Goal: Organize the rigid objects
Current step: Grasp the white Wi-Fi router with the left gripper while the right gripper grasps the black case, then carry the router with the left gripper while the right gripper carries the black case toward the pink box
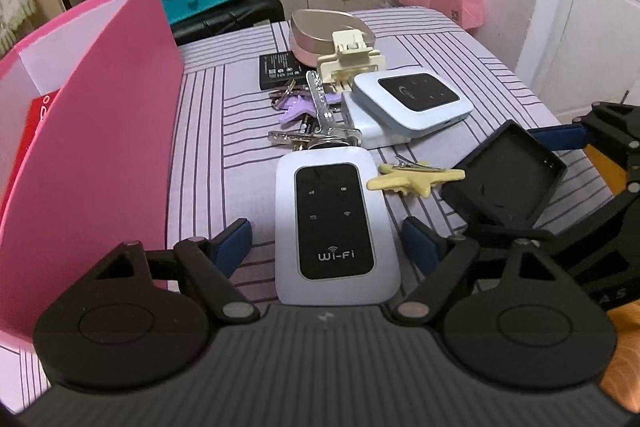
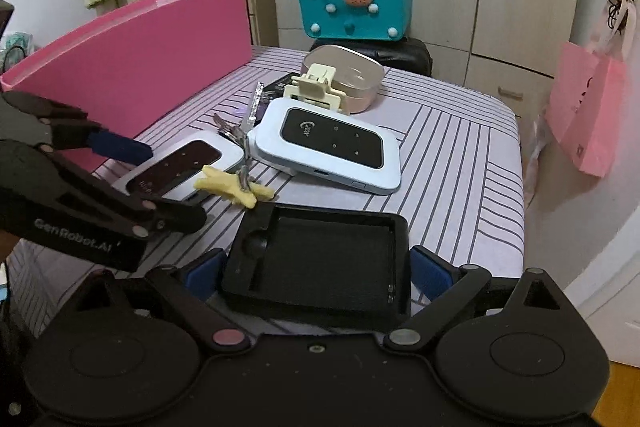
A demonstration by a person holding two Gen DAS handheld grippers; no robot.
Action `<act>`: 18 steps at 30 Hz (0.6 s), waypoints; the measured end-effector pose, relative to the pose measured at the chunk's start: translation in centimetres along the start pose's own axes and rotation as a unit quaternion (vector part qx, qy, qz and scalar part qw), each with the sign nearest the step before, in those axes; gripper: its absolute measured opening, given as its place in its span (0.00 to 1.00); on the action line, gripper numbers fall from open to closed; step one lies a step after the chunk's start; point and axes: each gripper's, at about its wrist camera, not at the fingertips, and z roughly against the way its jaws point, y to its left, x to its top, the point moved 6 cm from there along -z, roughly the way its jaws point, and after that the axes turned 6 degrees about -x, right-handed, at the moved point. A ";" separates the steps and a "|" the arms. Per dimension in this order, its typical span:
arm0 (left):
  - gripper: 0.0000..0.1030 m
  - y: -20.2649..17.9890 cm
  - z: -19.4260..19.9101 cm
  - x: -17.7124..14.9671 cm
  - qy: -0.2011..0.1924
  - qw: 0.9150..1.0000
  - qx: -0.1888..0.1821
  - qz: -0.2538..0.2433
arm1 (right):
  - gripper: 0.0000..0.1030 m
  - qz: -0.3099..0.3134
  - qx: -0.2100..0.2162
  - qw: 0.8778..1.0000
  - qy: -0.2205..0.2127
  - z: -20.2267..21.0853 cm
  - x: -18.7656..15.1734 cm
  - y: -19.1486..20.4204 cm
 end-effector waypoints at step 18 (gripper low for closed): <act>0.57 0.5 0.4 0.1 -0.019 1.000 -0.016 0.007 | 0.92 -0.031 0.017 0.999 0.002 0.5 0.2 -1.0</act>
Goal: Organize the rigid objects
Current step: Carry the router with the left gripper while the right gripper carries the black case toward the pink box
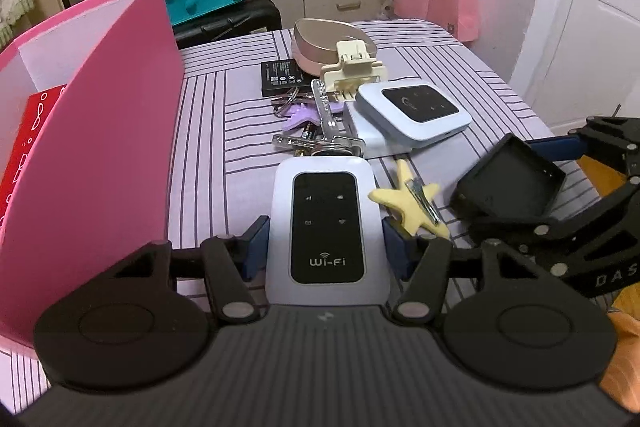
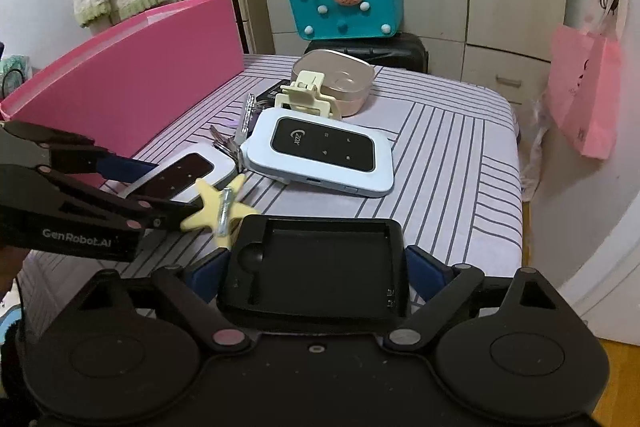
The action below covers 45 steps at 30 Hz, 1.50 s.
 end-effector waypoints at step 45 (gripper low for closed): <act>0.56 0.9 12.9 1.1 -0.055 0.997 -0.017 -0.044 | 0.91 -0.028 0.059 0.998 0.023 6.4 3.3 4.6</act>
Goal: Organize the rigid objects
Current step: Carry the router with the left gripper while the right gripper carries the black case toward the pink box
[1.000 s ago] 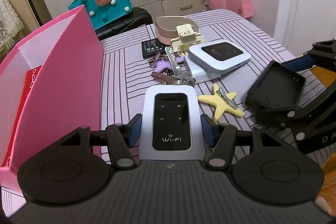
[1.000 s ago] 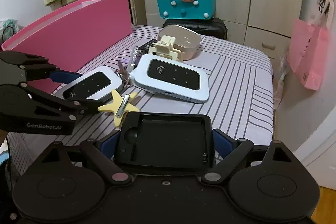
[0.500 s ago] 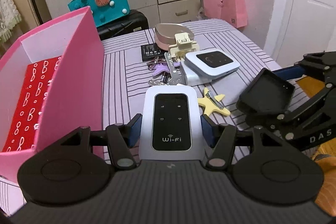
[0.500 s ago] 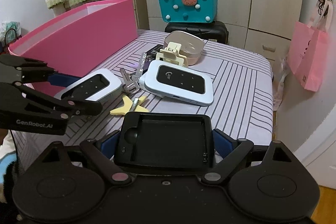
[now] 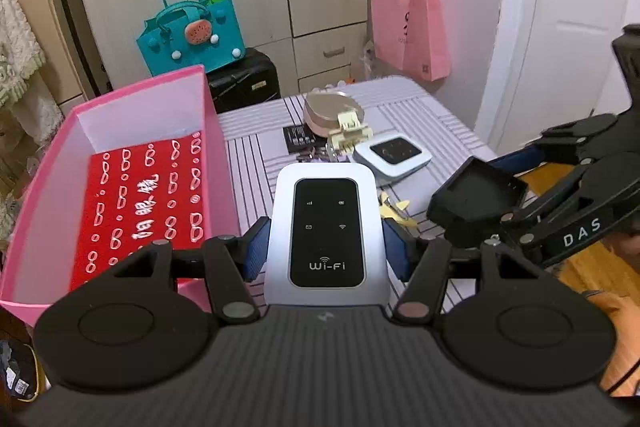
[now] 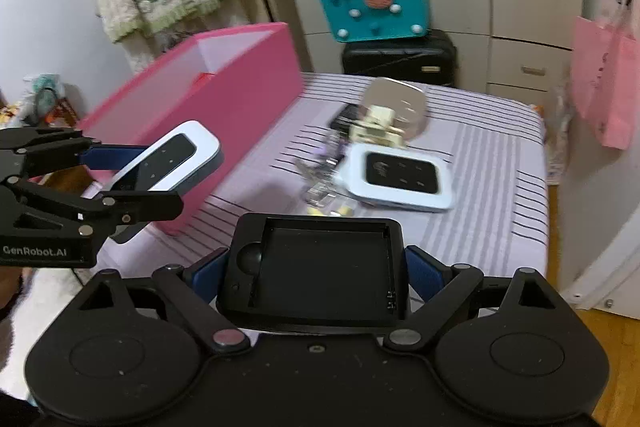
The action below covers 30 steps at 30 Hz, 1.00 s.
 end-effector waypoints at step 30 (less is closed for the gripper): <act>0.56 14.3 5.8 3.8 -0.036 0.996 0.029 0.077 | 0.91 0.187 0.078 0.976 -0.083 -0.3 16.5 13.3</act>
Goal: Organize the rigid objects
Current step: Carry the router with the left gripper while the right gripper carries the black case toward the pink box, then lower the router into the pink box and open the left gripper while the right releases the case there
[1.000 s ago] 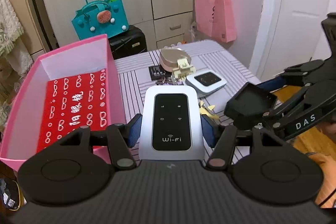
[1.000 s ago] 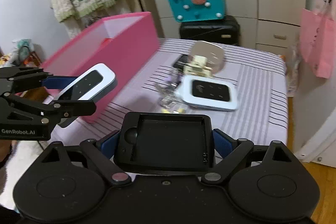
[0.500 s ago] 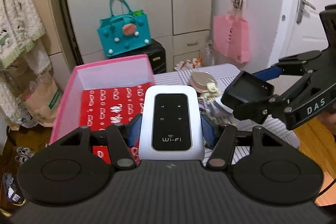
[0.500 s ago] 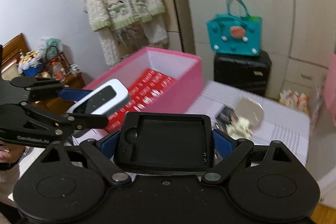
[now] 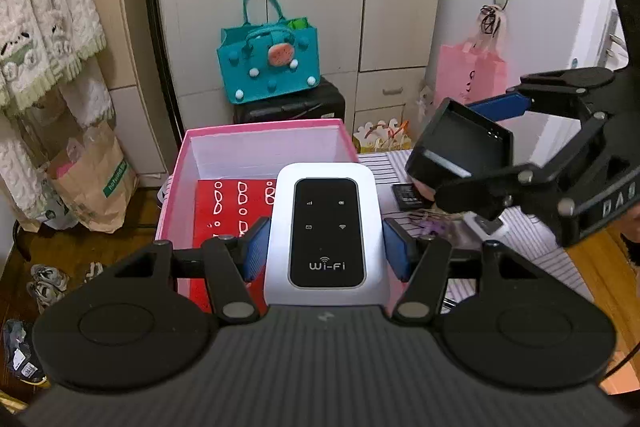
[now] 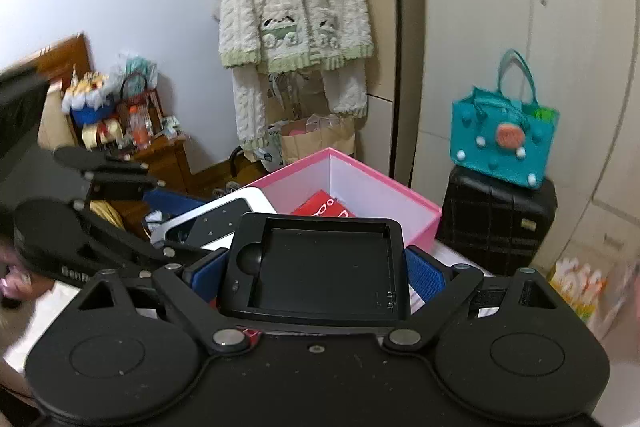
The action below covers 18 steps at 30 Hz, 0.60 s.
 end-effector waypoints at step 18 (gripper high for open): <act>0.56 8.9 -11.4 2.8 0.065 0.997 0.032 0.031 | 0.91 0.147 0.000 0.986 0.074 -13.2 1.8 -1.1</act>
